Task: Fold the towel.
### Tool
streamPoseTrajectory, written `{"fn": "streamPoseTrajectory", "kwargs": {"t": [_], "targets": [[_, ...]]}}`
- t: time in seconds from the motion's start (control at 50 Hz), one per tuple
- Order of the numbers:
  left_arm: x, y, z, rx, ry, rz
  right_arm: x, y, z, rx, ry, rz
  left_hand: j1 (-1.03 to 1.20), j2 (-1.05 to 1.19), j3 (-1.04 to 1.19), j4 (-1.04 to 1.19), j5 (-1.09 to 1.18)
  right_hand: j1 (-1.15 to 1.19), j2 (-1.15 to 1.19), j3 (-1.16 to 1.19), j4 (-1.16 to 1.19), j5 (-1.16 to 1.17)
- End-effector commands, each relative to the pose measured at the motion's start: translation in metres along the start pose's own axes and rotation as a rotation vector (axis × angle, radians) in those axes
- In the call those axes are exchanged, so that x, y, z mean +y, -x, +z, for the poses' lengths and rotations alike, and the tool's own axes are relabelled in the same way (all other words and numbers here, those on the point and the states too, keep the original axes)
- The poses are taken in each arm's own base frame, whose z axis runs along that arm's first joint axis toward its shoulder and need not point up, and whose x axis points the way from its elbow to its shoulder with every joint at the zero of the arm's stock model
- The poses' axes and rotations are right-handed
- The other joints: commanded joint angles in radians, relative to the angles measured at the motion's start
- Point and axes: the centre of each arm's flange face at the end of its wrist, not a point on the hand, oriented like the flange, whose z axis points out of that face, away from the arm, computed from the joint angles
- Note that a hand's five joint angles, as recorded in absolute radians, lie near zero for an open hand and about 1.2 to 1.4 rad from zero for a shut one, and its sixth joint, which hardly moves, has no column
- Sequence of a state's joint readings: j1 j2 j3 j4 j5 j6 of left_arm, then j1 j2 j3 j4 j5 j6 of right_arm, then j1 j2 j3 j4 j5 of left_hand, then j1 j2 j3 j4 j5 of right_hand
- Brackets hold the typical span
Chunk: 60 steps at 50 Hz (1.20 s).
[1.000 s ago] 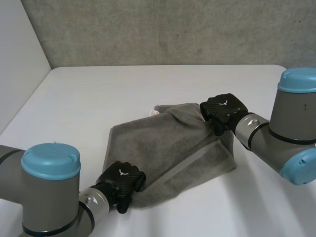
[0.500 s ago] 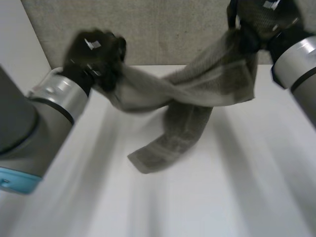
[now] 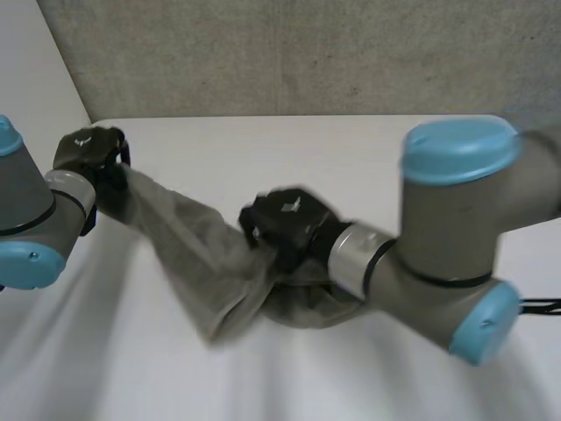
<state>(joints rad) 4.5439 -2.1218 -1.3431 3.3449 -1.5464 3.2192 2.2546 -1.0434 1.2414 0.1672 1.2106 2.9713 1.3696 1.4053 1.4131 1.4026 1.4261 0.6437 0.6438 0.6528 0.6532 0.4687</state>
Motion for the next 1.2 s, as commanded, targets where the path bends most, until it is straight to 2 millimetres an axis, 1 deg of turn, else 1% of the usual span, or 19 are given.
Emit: {"fn": "streamPoseTrajectory", "kwargs": {"t": [0.02,0.08,0.12,0.2,0.3,0.34,0.36,0.4,0.46,0.5,0.56,0.62,0.66,0.88,1.0,1.06,1.1,1.16,1.2], "targets": [[0.014,0.008,0.01,-0.017,0.034,0.066,0.004,-0.002,0.005,0.007,0.016,0.005,-0.745,-0.781,-0.788,-0.778,-0.976,-0.332,-0.332,-0.341,-0.341,-0.331],[0.011,0.006,0.007,-0.013,0.03,0.068,0.001,-0.008,0.003,0.031,0.008,0.004,-0.818,-0.854,-0.862,-0.851,-1.049,-0.344,-0.345,-0.353,-0.354,-0.344],[-0.005,0.006,-0.003,-0.012,-0.003,0.074,-0.007,-0.029,-0.006,0.103,-0.006,0.014,-0.976,-1.012,-1.02,-1.009,-1.207,-0.356,-0.356,-0.365,-0.366,-0.356],[-0.019,0.002,-0.016,-0.001,-0.03,0.078,-0.015,-0.045,-0.018,0.156,-0.023,0.017,-0.989,-1.024,-1.032,-1.022,-1.22,-0.359,-0.359,-0.368,-0.369,-0.359],[-0.032,-0.007,-0.043,0.031,-0.046,0.081,-0.016,-0.061,-0.034,0.216,-0.029,0.025,-0.989,-1.024,-1.032,-1.022,-1.22,-0.356,-0.356,-0.365,-0.366,-0.356],[-0.036,-0.026,-0.07,0.118,-0.054,0.085,-0.015,-0.073,-0.042,0.27,-0.026,0.027,-0.983,-1.019,-1.026,-1.016,-1.214,-0.347,-0.347,-0.356,-0.357,-0.347],[-0.036,-0.026,-0.07,0.119,-0.054,0.085,-0.015,-0.073,-0.042,0.27,-0.026,0.027,-0.983,-1.019,-1.026,-1.016,-1.214,-0.347,-0.347,-0.356,-0.357,-0.347],[-0.032,-0.045,-0.097,0.221,-0.046,0.092,-0.013,-0.08,-0.047,0.314,-0.019,0.015,-0.974,-1.01,-1.018,-1.007,-1.205,-0.342,-0.342,-0.351,-0.351,-0.341],[-0.031,-0.053,-0.111,0.267,-0.043,0.094,-0.012,-0.083,-0.049,0.331,-0.009,-0.007,-0.971,-1.007,-1.015,-1.004,-1.202,-0.339,-0.339,-0.348,-0.348,-0.338],[-0.019,-0.065,-0.133,0.331,0.0,0.097,-0.007,-0.089,-0.051,0.358,0.035,-0.08,-0.971,-1.007,-1.015,-1.004,-1.202,-0.333,-0.333,-0.342,-0.342,-0.332],[-0.003,-0.076,-0.151,0.383,0.075,0.103,0.002,-0.096,-0.054,0.379,0.098,-0.174,-0.977,-1.013,-1.02,-1.01,-1.208,-0.333,-0.333,-0.342,-0.342,-0.332],[0.005,-0.081,-0.158,0.405,0.116,0.108,0.007,-0.098,-0.056,0.378,0.14,-0.216,-0.983,-1.019,-1.026,-1.016,-1.214,-0.333,-0.333,-0.342,-0.342,-0.332],[0.022,-0.089,-0.167,0.442,0.204,0.119,0.012,-0.099,-0.059,0.363,0.199,-0.272,-0.997,-1.033,-1.041,-1.03,-1.228,-0.333,-0.333,-0.342,-0.342,-0.332],[0.067,-0.095,-0.161,0.468,0.346,0.253,0.043,-0.108,-0.04,0.297,0.31,-0.251,-1.092,-1.127,-1.135,-1.125,-1.323,-0.333,-0.333,-0.342,-0.342,-0.332],[0.078,-0.094,-0.158,0.455,0.377,0.304,0.055,-0.112,-0.031,0.288,0.334,-0.239,-1.089,-1.124,-1.132,-1.122,-1.32,-0.3,-0.3,-0.309,-0.31,-0.3],[0.082,-0.096,-0.156,0.439,0.378,0.322,0.062,-0.113,-0.024,0.283,0.336,-0.241,-1.065,-1.101,-1.109,-1.098,-1.296,-0.118,-0.118,-0.127,-0.128,-0.118],[0.082,-0.098,-0.151,0.411,0.351,0.332,0.066,-0.115,-0.017,0.293,0.314,-0.252,-0.978,-1.013,-1.021,-1.011,-1.209,0.203,0.203,0.194,0.194,0.204],[0.081,-0.099,-0.148,0.397,0.326,0.336,0.066,-0.116,-0.014,0.3,0.298,-0.262,-0.895,-0.931,-0.938,-0.928,-1.126,0.343,0.342,0.334,0.333,0.343],[0.079,-0.1,-0.141,0.365,0.276,0.342,0.065,-0.122,-0.009,0.324,0.268,-0.273,-0.699,-0.735,-0.743,-0.732,-0.93,0.719,0.719,0.71,0.71,0.72]]}}
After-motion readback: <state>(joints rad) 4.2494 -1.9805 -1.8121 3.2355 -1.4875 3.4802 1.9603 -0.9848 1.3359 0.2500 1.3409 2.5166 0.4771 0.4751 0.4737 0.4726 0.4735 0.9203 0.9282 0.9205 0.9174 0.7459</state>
